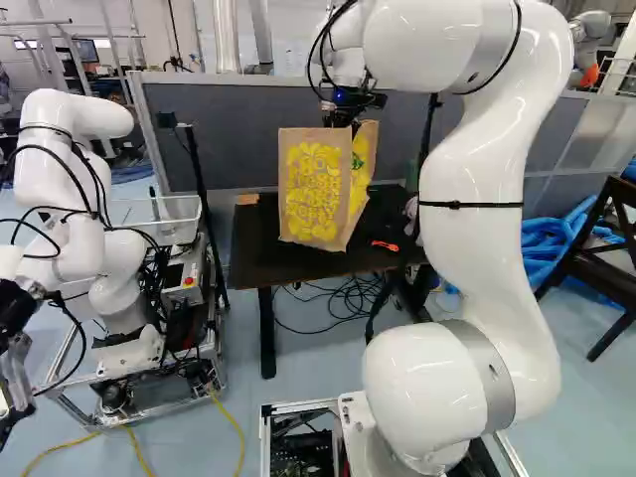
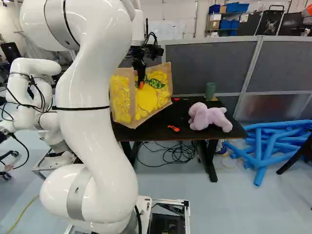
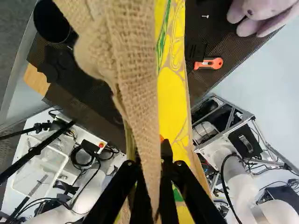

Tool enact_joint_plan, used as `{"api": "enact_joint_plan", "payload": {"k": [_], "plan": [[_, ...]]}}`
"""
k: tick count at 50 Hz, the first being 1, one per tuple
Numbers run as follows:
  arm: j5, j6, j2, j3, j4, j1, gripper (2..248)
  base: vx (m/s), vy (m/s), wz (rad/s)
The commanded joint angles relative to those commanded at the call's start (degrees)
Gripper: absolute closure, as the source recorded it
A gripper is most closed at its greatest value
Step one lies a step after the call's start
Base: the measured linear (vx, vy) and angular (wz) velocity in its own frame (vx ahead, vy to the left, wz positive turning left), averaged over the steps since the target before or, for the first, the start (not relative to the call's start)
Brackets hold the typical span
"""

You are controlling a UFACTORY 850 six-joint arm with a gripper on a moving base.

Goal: Pick up the bag on the ground and place it on the table

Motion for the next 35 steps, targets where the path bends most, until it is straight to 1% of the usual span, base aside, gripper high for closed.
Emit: {"api": "enact_joint_plan", "payload": {"k": [35], "plan": [[3.13, 0.00, -6.64, -2.22, 0.00, -0.03, 229, 0.000, 0.000, 0.000]]}}
